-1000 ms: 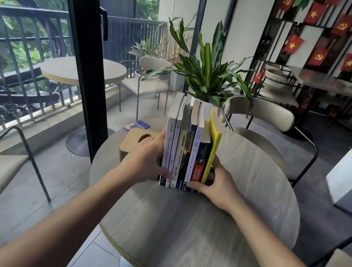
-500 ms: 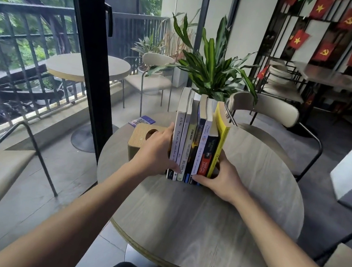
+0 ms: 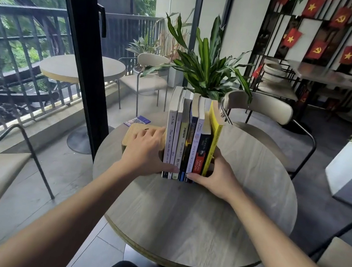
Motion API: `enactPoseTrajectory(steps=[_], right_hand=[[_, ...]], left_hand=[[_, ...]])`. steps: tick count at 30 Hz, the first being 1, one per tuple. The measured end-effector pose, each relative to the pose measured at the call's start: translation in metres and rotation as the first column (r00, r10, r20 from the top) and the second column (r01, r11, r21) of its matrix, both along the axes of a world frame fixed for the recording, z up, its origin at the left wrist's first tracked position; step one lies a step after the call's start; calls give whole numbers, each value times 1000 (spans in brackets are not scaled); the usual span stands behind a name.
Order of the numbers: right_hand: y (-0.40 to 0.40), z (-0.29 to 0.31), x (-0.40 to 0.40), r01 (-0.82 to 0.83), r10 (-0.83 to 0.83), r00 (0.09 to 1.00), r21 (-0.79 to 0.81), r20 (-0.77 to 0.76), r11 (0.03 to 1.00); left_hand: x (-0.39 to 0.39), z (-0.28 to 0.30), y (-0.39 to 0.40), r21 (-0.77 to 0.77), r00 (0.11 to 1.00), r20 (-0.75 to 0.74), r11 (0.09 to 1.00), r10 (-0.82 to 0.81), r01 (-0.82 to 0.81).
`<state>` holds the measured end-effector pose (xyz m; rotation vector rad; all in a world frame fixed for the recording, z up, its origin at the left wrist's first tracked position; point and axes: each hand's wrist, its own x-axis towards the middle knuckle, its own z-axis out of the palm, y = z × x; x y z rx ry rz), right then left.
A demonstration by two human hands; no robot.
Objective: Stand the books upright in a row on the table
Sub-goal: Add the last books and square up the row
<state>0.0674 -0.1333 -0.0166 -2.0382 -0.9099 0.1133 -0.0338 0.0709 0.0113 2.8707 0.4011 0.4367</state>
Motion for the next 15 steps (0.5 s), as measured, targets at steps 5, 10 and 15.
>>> enactPoseTrajectory(steps=[5, 10, 15], right_hand=[[-2, 2, -2, 7, -7, 999, 8, 47, 1000], [-5, 5, -7, 65, -50, 982, -78, 184, 995], [-10, 5, -9, 231, -108, 921, -300, 375, 926]], left_hand=[[-2, -2, 2, 56, 998, 57, 998, 31, -34], [-5, -3, 1, 165, 992, 115, 984, 47, -66], [-9, -6, -1, 259, 993, 44, 959, 107, -115]])
